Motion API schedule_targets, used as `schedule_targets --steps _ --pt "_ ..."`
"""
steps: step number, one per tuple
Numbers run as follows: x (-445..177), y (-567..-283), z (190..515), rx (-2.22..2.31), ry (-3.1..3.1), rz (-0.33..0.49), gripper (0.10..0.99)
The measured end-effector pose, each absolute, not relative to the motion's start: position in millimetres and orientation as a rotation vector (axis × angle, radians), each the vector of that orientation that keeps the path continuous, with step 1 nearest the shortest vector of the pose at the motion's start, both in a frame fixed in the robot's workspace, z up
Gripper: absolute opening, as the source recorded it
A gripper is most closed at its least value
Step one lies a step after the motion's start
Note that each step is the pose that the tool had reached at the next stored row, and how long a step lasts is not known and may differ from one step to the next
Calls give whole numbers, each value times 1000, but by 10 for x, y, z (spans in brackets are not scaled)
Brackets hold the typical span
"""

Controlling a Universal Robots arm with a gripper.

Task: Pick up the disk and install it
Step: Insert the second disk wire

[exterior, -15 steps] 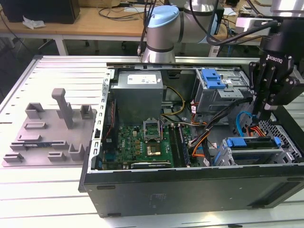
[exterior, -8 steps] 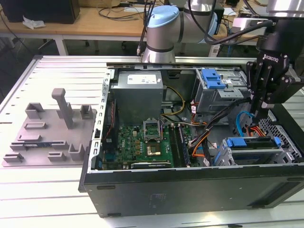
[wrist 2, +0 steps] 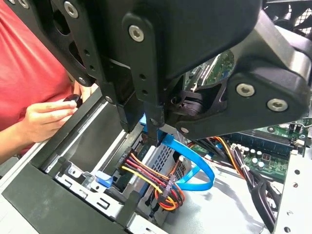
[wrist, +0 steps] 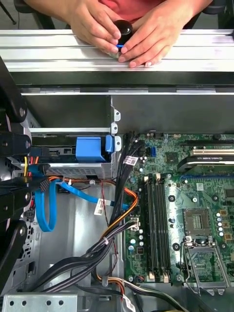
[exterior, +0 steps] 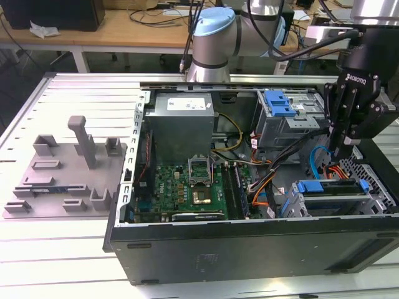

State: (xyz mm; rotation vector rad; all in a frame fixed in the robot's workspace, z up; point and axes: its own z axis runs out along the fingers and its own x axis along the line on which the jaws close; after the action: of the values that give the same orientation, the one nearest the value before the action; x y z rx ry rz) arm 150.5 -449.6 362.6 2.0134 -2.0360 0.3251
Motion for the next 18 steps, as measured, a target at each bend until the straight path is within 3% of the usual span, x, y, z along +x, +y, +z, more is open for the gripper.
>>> schedule_targets --steps 18 --pt "1505 -4501 3581 1976 -2066 315 302"
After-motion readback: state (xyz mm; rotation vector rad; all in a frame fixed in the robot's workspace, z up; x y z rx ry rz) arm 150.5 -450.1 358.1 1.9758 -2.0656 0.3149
